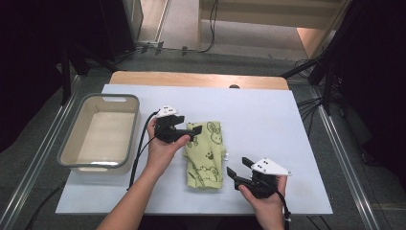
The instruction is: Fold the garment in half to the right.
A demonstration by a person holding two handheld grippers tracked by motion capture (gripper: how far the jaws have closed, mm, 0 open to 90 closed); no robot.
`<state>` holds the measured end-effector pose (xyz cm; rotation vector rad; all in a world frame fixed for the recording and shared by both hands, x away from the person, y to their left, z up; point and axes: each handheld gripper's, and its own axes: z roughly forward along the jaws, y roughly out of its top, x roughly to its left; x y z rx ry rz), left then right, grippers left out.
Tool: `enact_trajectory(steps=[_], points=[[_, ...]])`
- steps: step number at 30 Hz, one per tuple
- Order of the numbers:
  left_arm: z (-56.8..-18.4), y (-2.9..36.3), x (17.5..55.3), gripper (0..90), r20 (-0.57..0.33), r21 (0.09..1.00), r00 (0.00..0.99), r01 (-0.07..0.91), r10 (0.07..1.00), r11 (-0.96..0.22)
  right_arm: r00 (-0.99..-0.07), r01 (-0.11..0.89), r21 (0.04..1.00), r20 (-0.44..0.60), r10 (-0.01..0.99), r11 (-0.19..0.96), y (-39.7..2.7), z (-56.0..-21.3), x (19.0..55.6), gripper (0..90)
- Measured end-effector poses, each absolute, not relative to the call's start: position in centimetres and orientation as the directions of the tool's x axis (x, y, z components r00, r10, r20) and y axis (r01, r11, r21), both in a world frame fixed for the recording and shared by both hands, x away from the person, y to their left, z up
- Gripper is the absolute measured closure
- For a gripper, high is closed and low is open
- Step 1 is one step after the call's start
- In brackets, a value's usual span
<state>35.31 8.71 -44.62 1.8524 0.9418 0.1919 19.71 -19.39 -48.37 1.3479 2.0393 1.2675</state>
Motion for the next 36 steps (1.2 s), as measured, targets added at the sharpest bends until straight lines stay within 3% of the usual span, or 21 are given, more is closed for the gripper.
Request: enact_trajectory(steps=[9,12,36], points=[[-44.0,8.6,33.5,0.0,-0.254,0.851,0.709,0.486,0.658,-0.196,-0.510,0.529,0.837,0.183,0.840,0.139,-19.8,-47.2,21.5,10.4],[-43.7,8.6,32.8,0.0,-0.250,0.860,0.722,0.472,0.645,-0.195,-0.510,0.536,0.833,0.189,0.839,0.138,-19.9,-46.7,22.2,0.6],[-45.0,9.4,28.3,0.0,-0.243,0.855,0.732,0.471,0.636,-0.215,-0.536,0.515,0.845,0.186,0.824,0.145,-19.7,-44.6,26.6,0.0]])
